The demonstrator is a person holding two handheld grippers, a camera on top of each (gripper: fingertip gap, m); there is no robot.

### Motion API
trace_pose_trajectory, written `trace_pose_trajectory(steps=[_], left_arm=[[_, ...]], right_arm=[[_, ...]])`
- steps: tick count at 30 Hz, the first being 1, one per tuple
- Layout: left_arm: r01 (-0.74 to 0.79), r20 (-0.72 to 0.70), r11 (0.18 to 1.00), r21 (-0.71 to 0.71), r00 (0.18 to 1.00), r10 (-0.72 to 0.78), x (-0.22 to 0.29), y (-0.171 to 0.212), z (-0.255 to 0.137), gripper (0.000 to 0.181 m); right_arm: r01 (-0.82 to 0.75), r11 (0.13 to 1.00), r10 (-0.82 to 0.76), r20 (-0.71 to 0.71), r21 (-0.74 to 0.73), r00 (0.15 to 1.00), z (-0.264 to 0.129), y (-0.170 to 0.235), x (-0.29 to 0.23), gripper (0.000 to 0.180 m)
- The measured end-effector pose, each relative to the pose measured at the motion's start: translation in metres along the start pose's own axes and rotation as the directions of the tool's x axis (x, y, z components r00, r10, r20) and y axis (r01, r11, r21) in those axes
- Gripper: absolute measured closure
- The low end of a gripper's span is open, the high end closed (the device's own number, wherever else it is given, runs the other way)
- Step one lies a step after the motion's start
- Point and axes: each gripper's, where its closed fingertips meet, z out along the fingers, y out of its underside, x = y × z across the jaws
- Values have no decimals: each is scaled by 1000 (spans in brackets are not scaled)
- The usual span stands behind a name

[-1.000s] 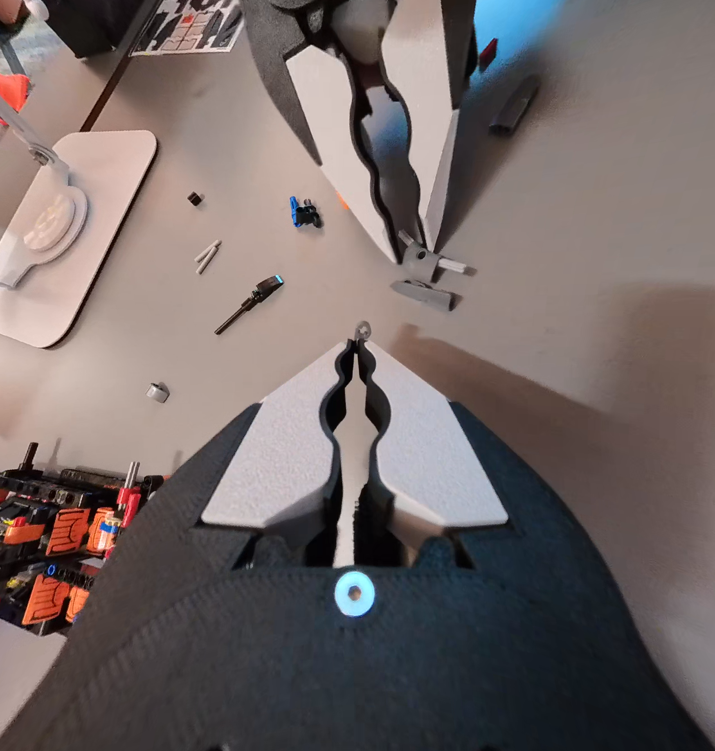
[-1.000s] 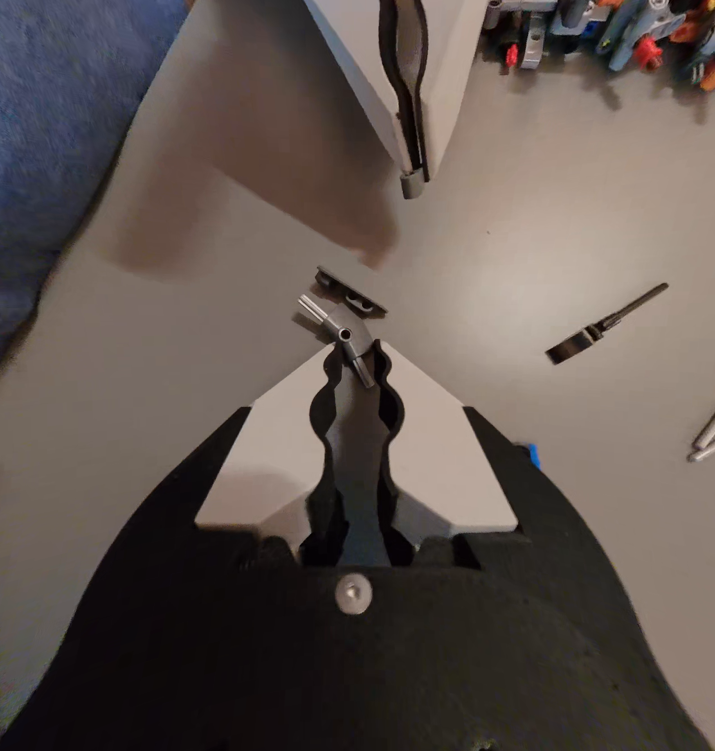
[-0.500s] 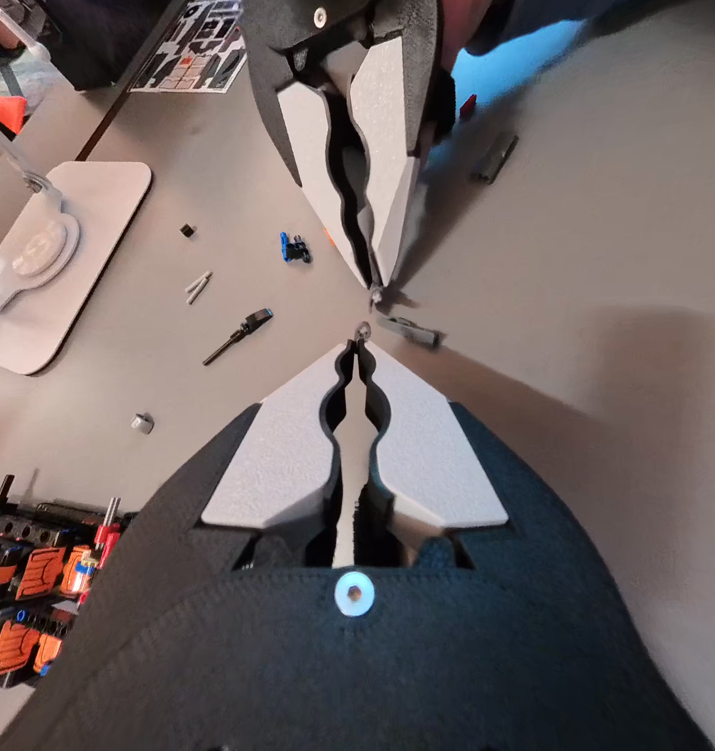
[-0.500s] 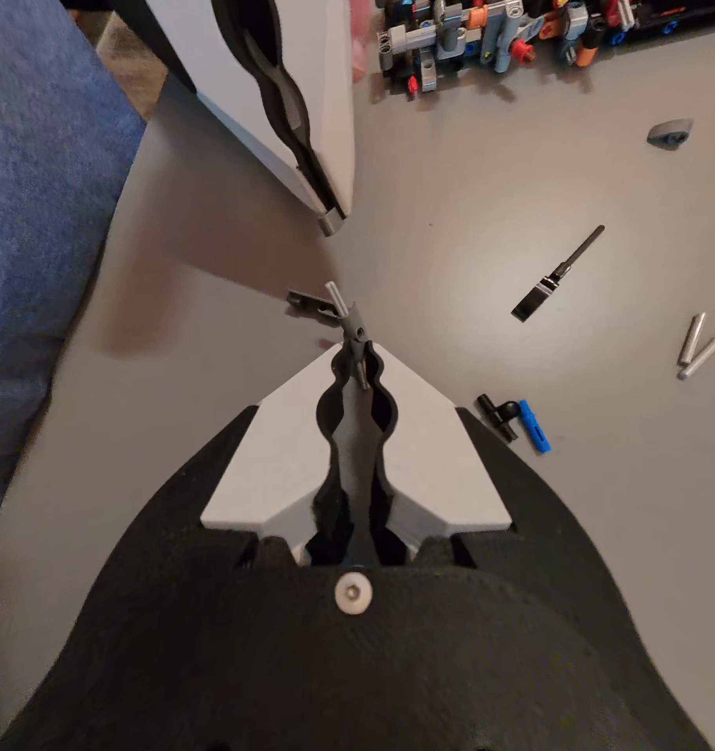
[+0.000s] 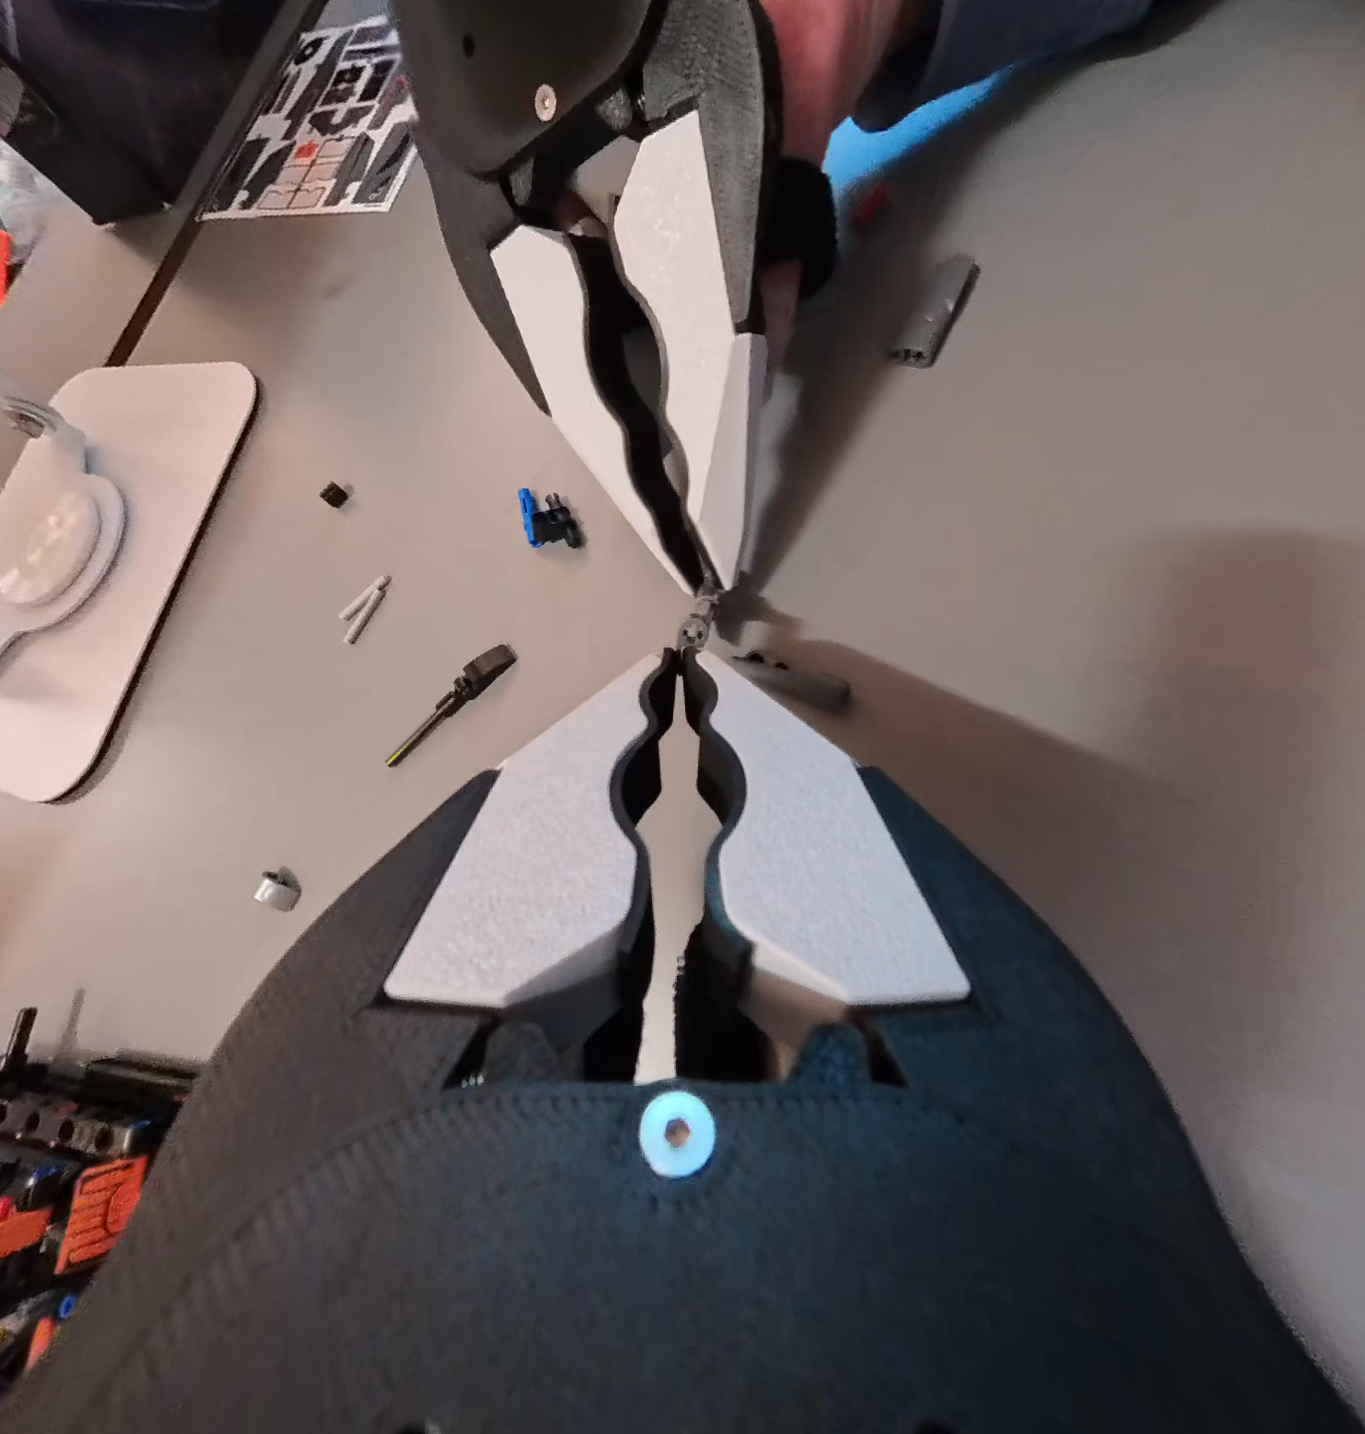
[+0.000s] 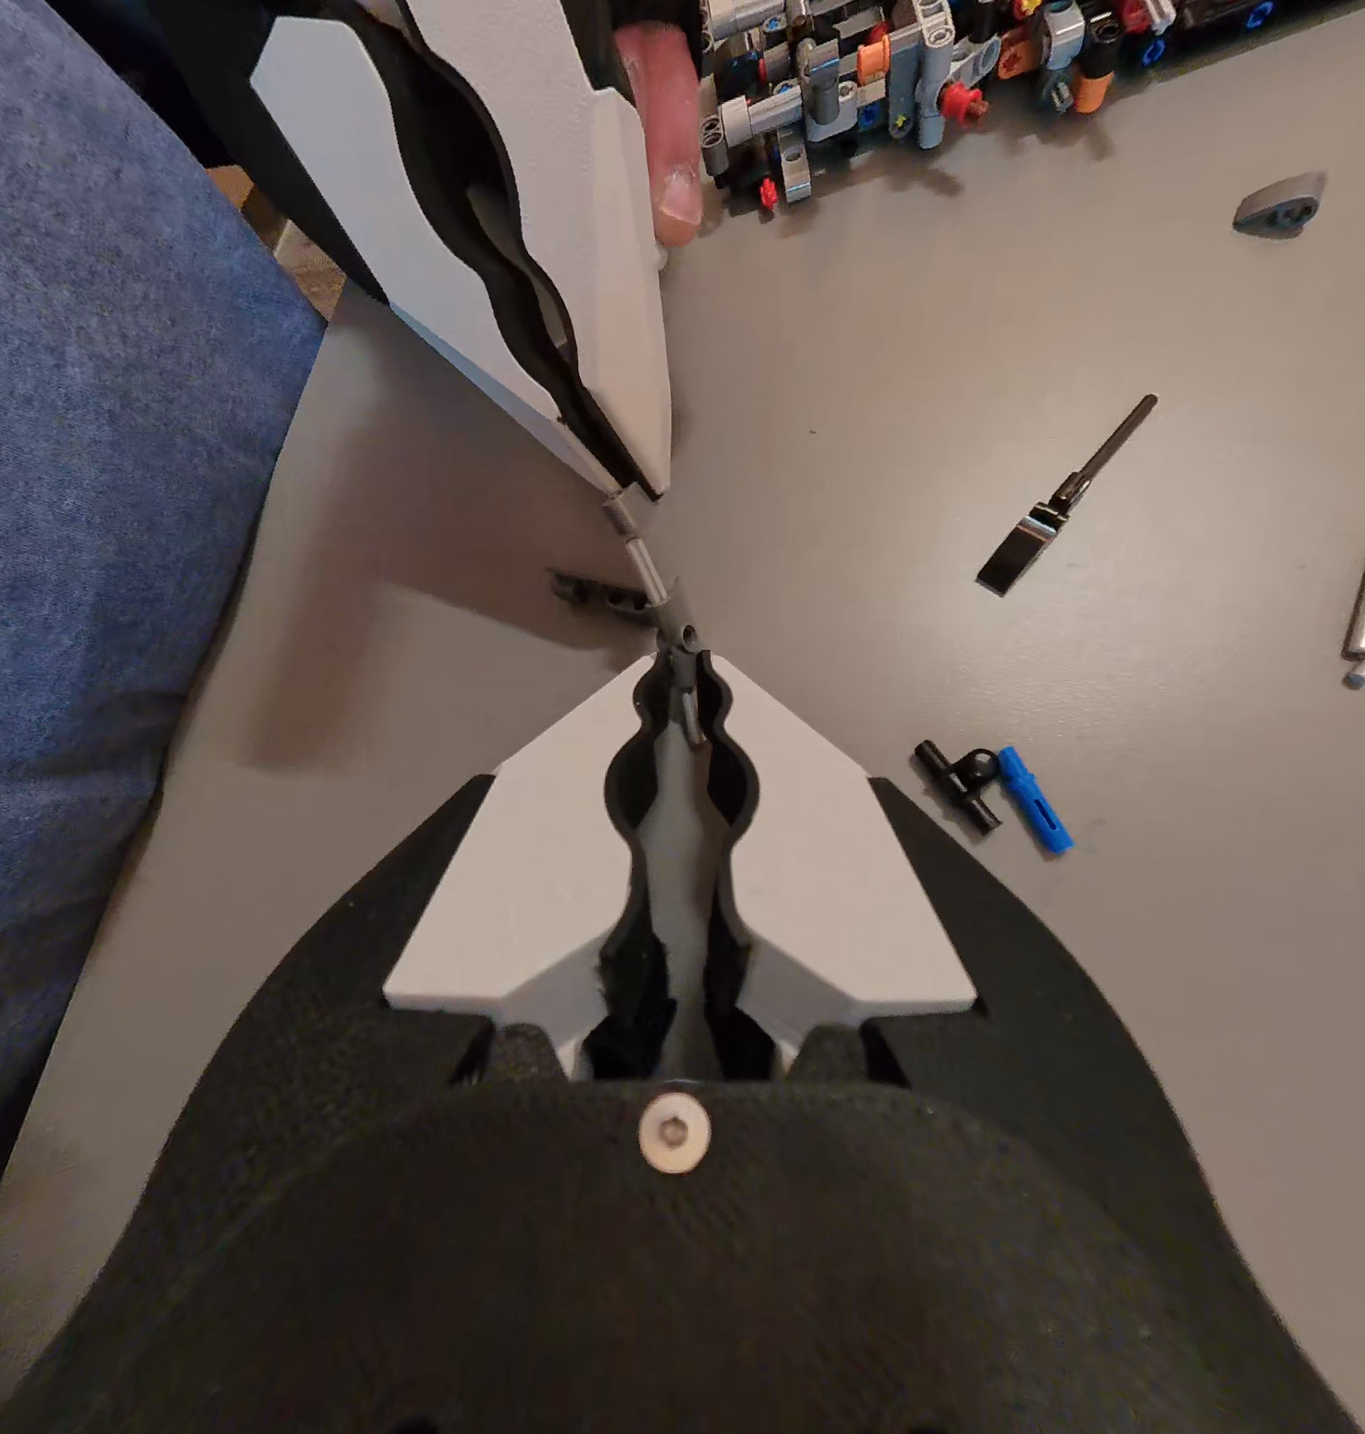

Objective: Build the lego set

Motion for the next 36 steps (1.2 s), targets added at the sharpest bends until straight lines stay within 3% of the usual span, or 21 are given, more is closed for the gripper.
trace_pose_trajectory(steps=[36], left_arm=[[179, -88, 983, 40, 981, -175, -2, -3, 4, 181]], right_arm=[[-72, 997, 70, 64, 17, 995, -2, 0, 1, 175]])
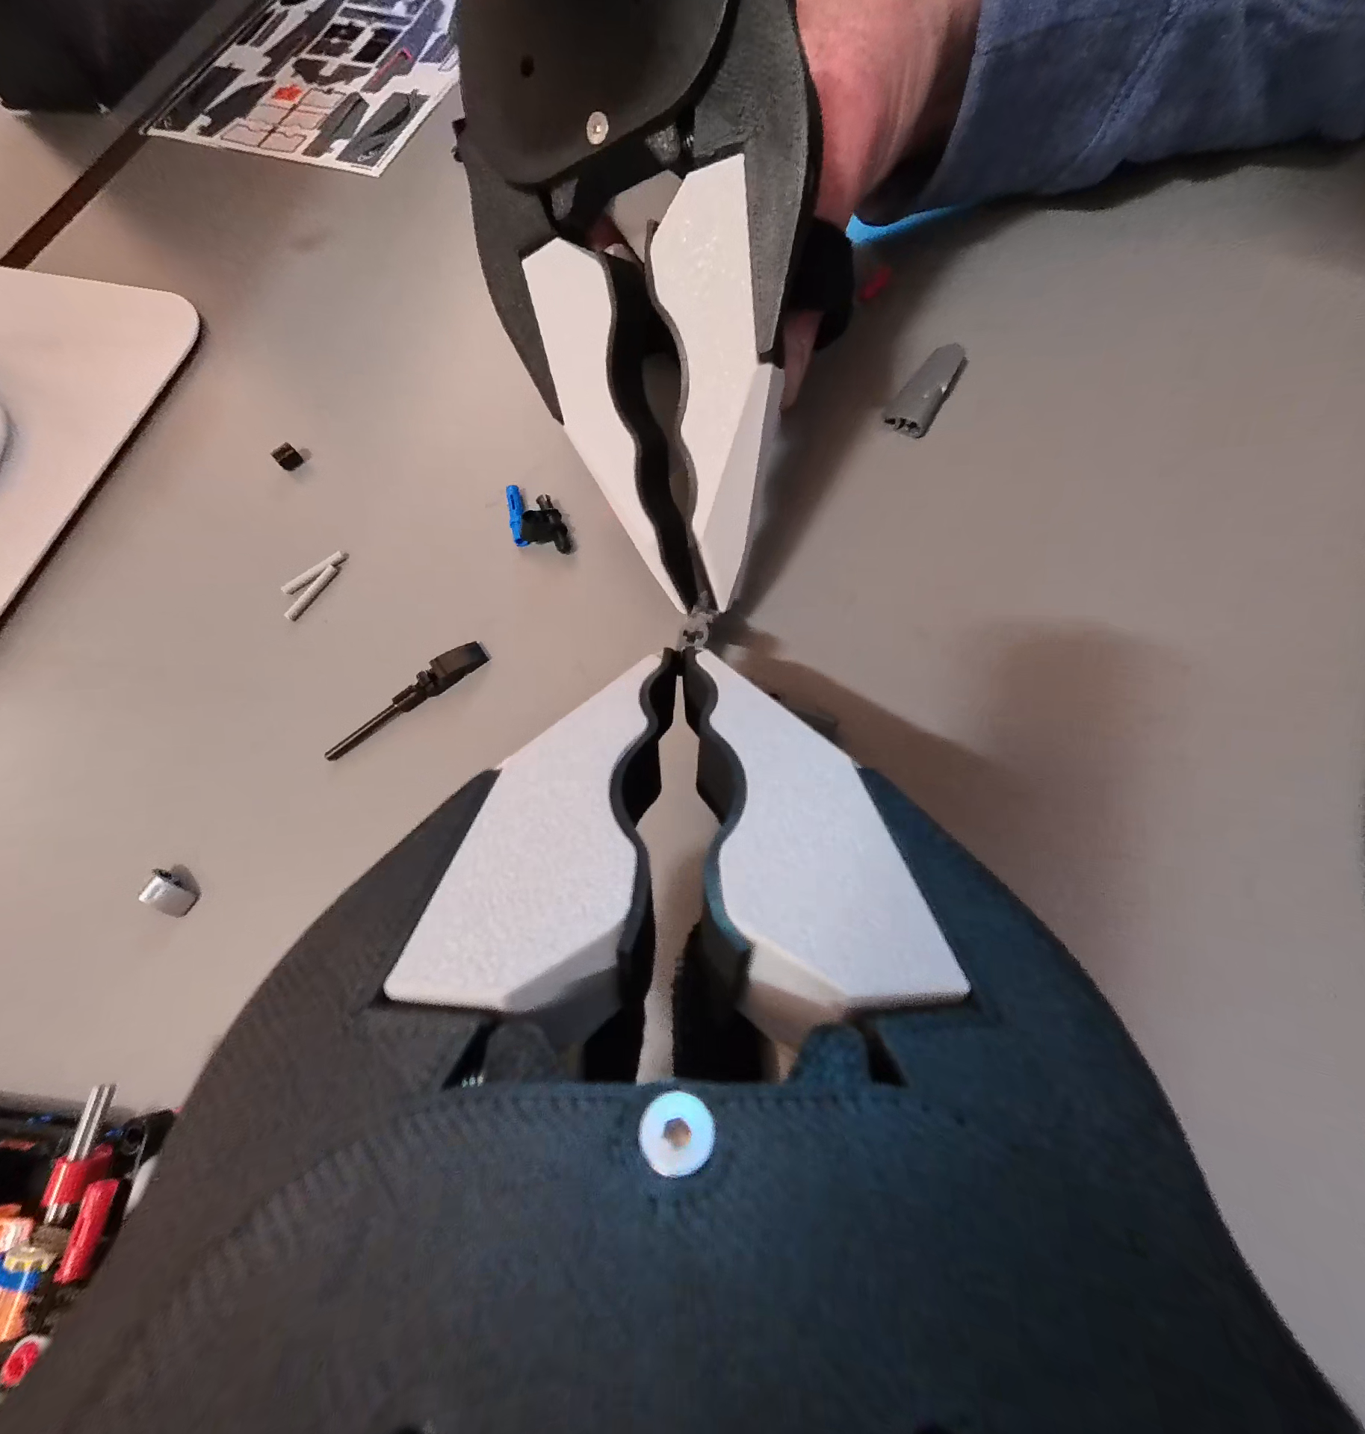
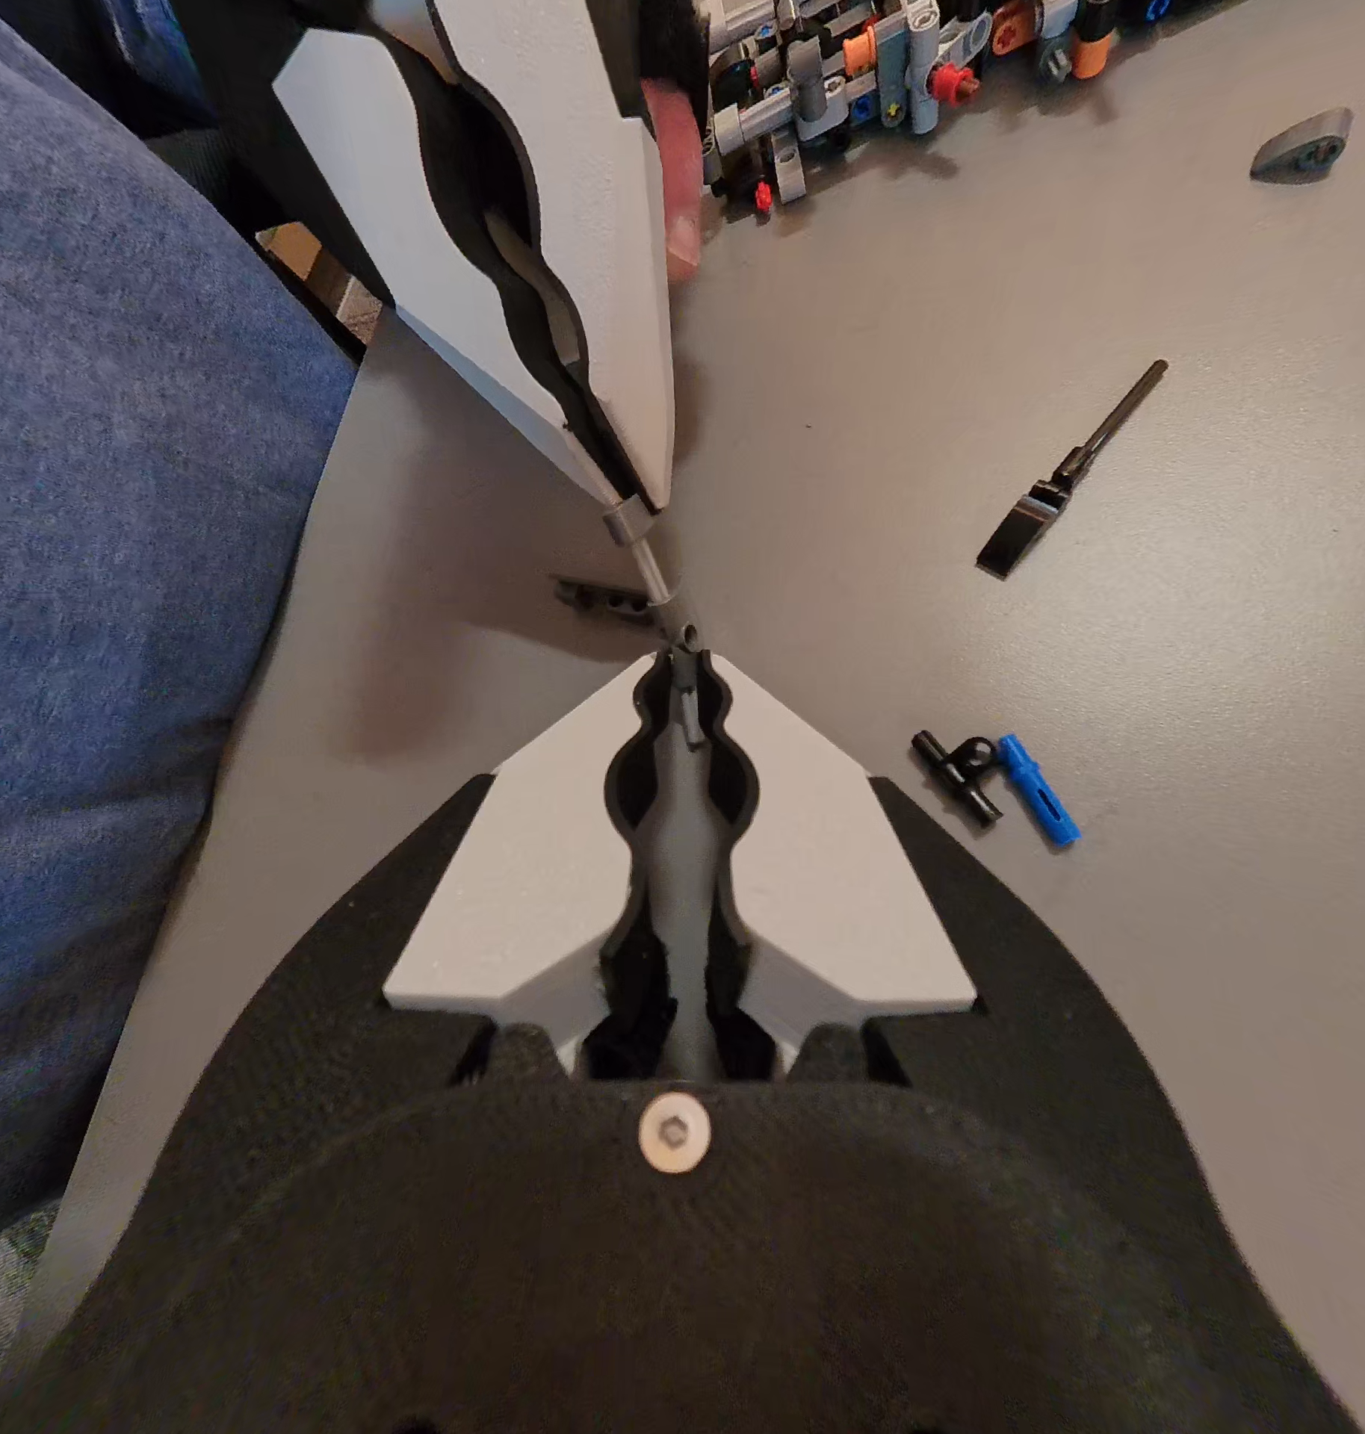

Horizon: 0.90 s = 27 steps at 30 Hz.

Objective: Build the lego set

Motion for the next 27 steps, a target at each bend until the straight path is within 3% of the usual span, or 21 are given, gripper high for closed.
trace_pose_trajectory(steps=[27], left_arm=[[-34, -17, 999, -27, 999, 33, 4, 3, 0, 181]], right_arm=[[-8, 1000, 8, 13, -1, 1000, 0, 0, 0, 175]])
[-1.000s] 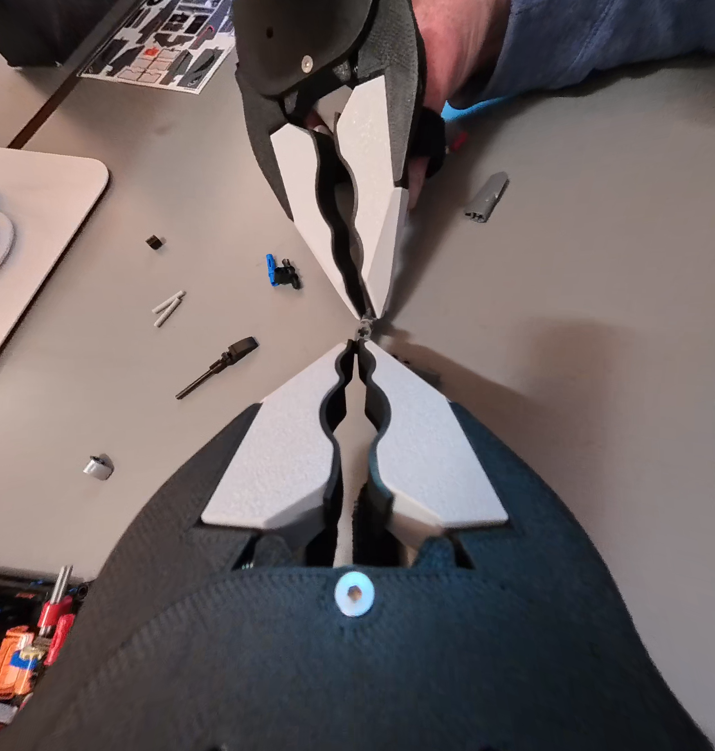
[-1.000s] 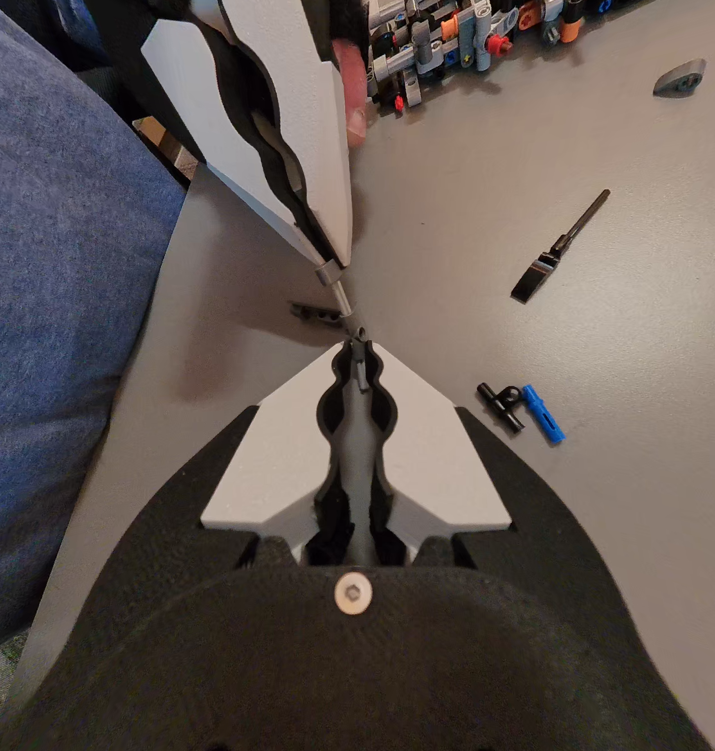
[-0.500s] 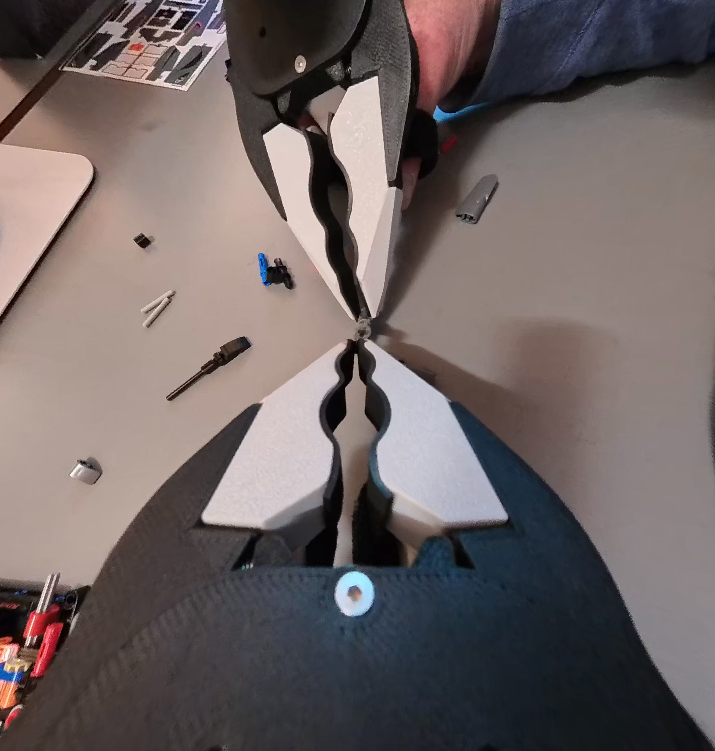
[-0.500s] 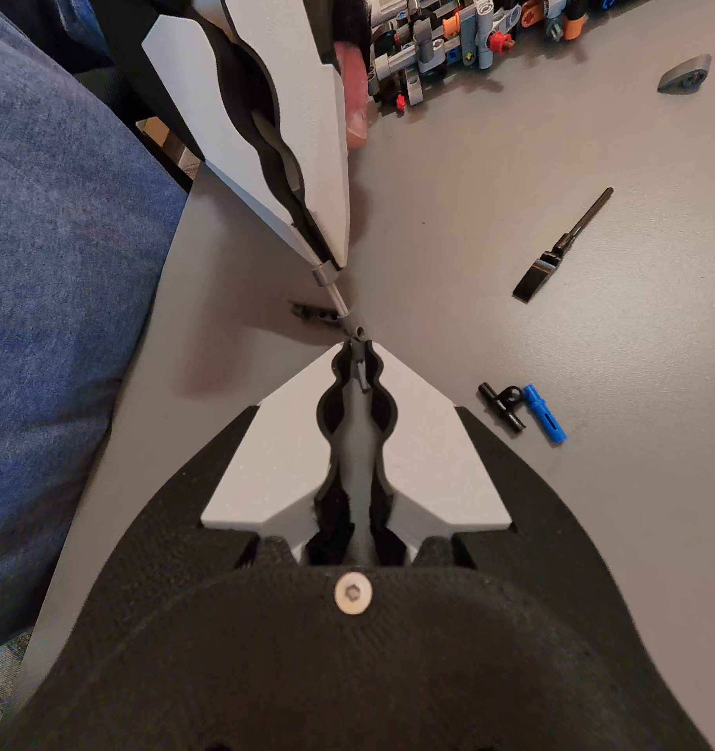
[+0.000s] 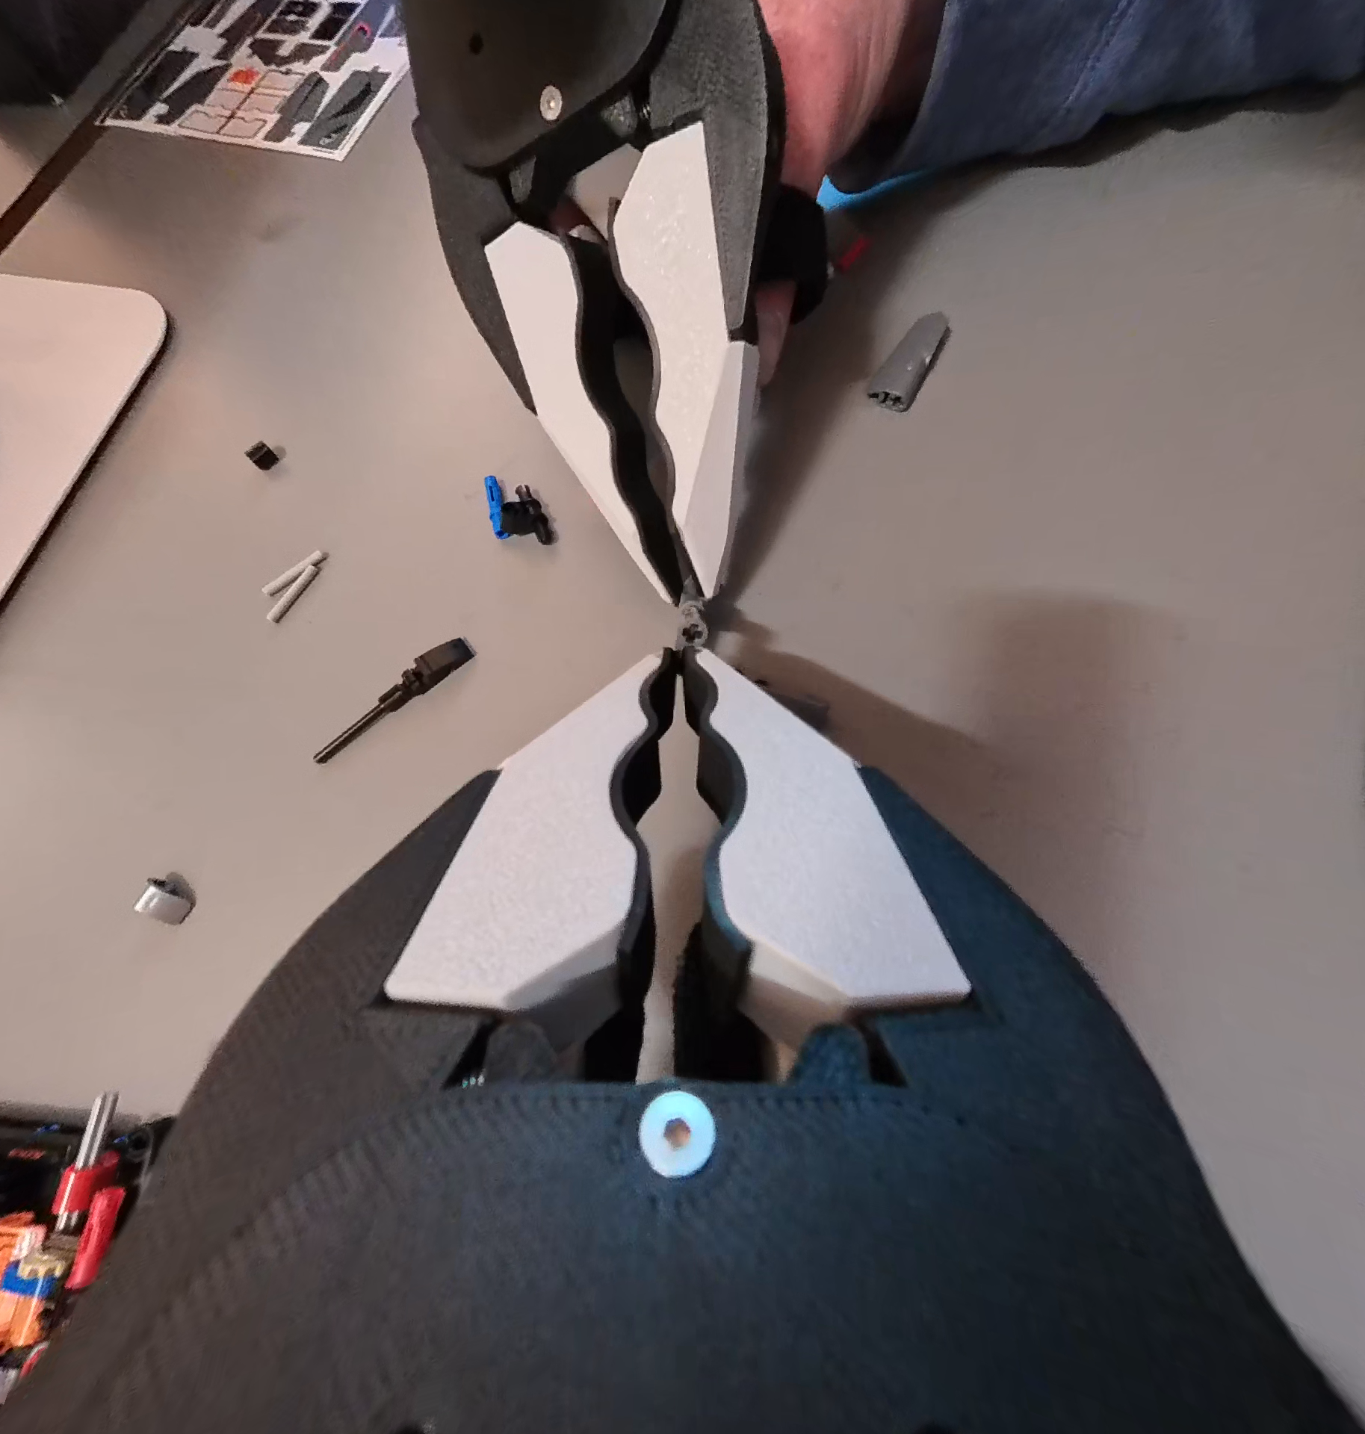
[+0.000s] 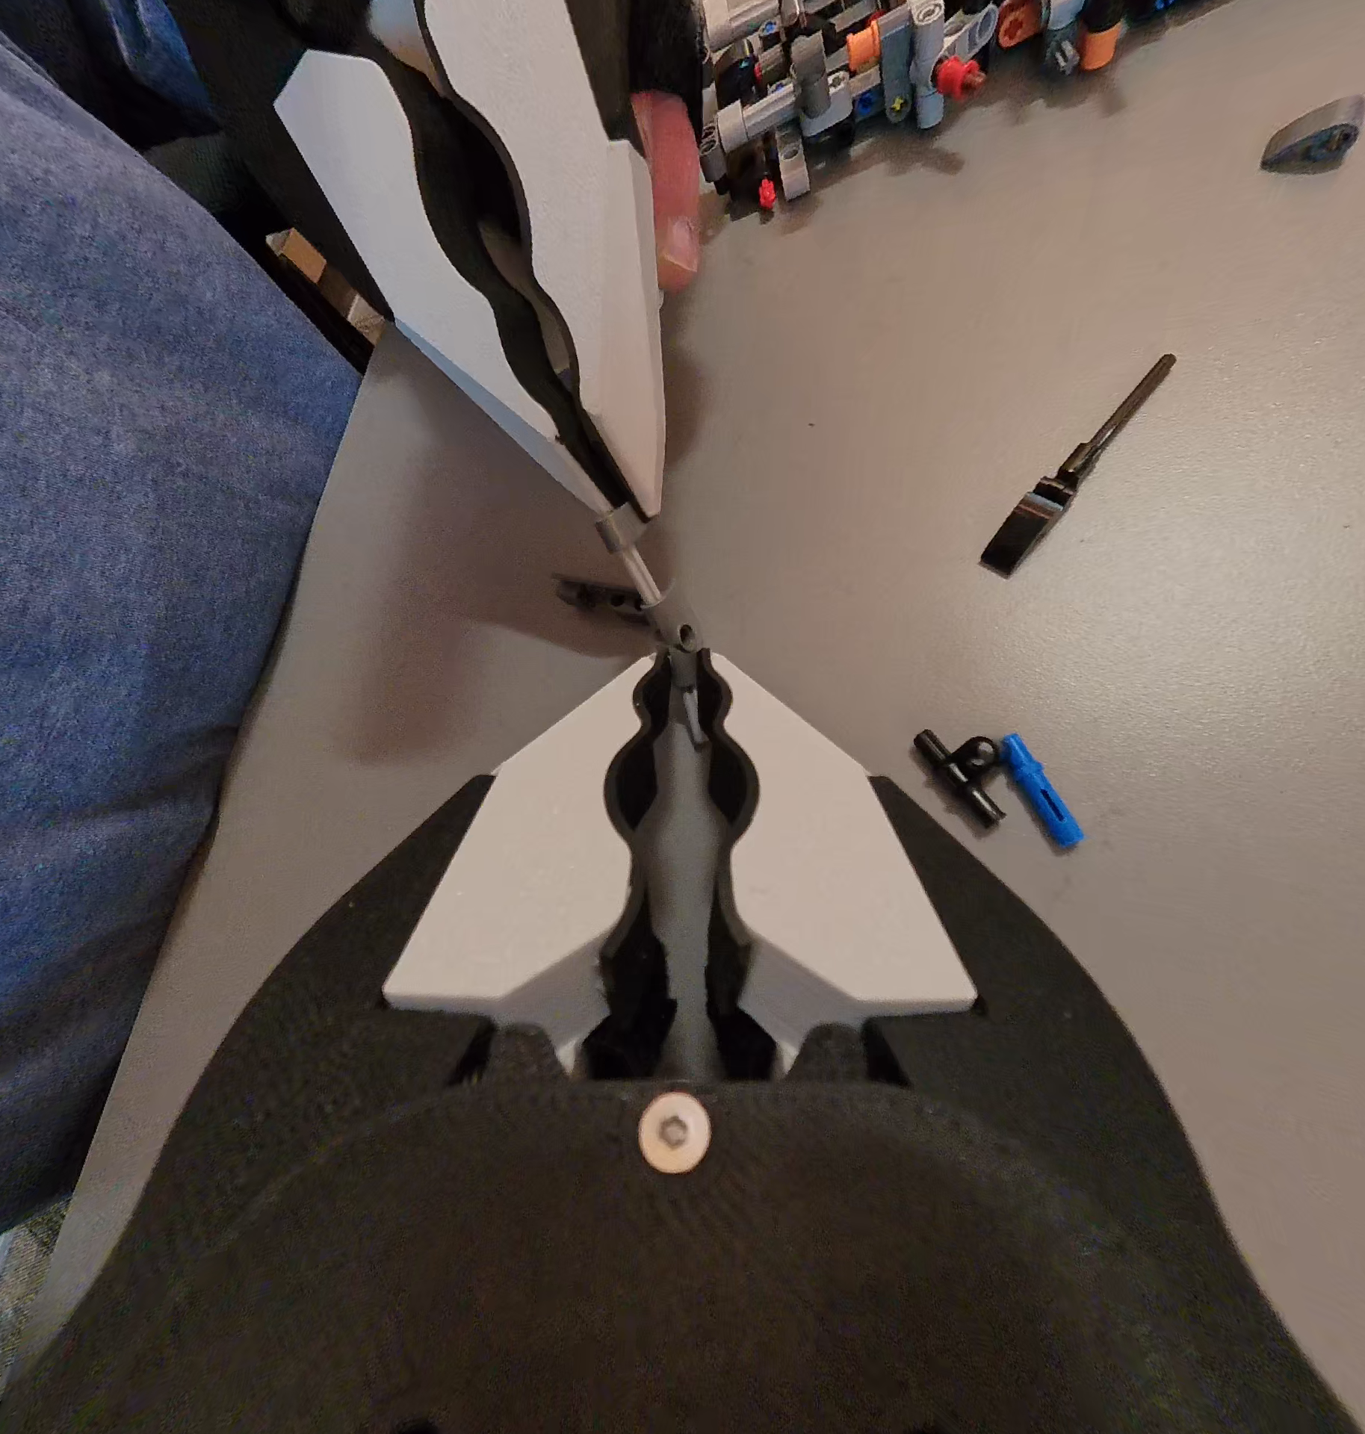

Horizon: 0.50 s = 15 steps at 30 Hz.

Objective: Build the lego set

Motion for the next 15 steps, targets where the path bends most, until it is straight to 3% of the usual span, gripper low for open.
trace_pose_trajectory(steps=[8, 15], left_arm=[[-16, 7, 999, -34, 1000, 16, -2, 0, 1, 181], [-48, -45, 985, -167, 998, 41, -1, 1, 0, 181]], right_arm=[[2, 1000, -2, -4, 1, 1000, 0, 0, 0, 175], [11, 1000, -11, -7, -1, 1000, 0, 0, 0, 175]])
